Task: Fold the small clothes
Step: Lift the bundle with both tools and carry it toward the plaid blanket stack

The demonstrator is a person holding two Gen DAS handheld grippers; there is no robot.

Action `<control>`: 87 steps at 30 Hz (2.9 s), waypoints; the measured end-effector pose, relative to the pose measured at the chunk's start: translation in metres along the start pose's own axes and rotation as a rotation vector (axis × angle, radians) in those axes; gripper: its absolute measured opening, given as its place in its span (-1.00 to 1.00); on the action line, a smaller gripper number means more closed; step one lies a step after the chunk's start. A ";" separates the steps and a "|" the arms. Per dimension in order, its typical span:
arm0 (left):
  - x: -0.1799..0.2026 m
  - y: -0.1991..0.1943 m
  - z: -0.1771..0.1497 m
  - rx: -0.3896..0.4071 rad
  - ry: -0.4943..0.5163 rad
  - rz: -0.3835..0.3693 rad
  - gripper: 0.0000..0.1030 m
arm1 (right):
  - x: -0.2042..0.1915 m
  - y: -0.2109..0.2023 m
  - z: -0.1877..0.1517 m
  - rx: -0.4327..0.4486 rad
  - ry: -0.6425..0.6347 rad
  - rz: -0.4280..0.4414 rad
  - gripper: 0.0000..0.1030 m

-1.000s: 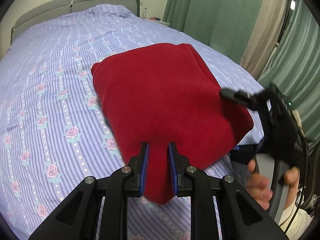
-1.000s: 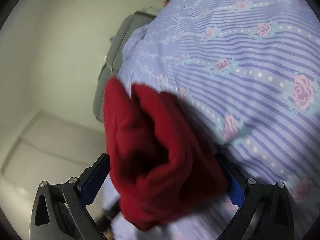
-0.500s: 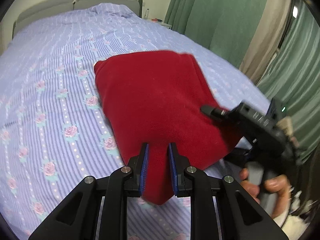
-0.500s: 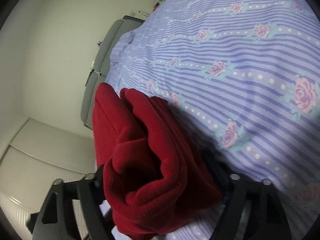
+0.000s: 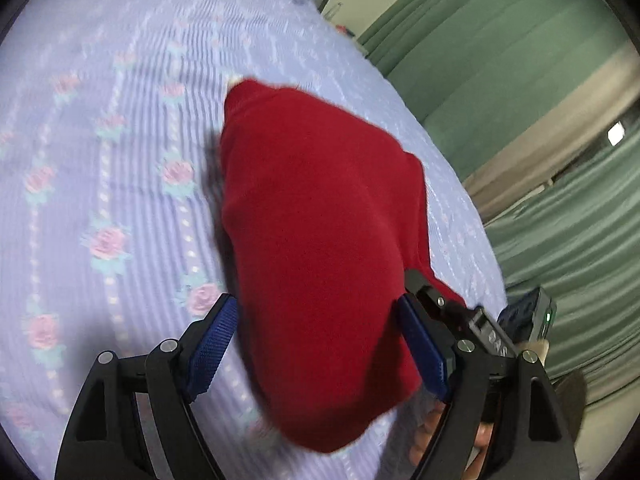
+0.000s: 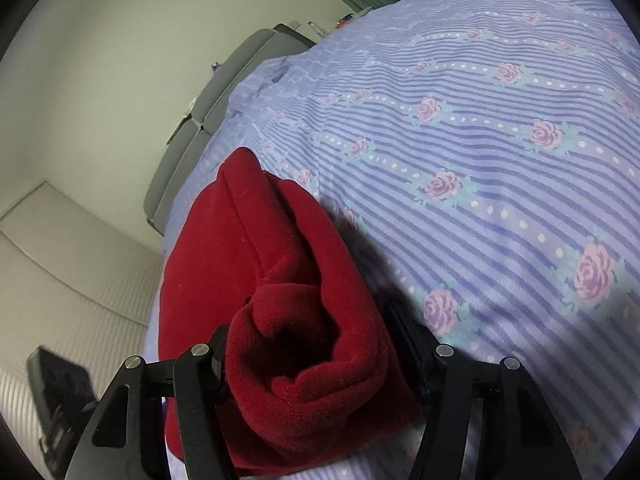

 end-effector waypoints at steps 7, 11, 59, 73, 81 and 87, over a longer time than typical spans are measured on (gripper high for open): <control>0.002 0.021 -0.004 0.011 0.021 -0.027 0.64 | 0.004 0.000 -0.002 -0.007 -0.013 0.016 0.09; 0.005 0.019 -0.006 0.017 0.035 -0.023 0.51 | 0.002 -0.002 -0.003 -0.009 -0.024 0.022 0.01; 0.000 -0.350 -0.030 0.533 0.167 0.038 0.28 | -0.258 -0.188 -0.110 0.097 -0.373 0.369 -0.12; -0.106 -0.457 -0.039 0.605 0.100 0.154 0.28 | -0.358 -0.160 -0.222 -0.025 -0.445 0.500 -0.12; -0.162 -0.487 -0.031 0.605 0.059 0.179 0.28 | -0.391 -0.135 -0.268 -0.074 -0.460 0.521 -0.12; -0.203 -0.503 -0.011 0.594 0.051 0.201 0.28 | -0.411 -0.114 -0.294 -0.101 -0.455 0.524 -0.12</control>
Point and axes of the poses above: each gripper's, at about its wrist camera, not at the fingertips, and y roughly the way its jaws point, x to its right, z to its top, the point moved 5 cm from there along y, roughly the way its jaws point, and after that the axes turned 11 degrees about x, right-handed, at the moved point
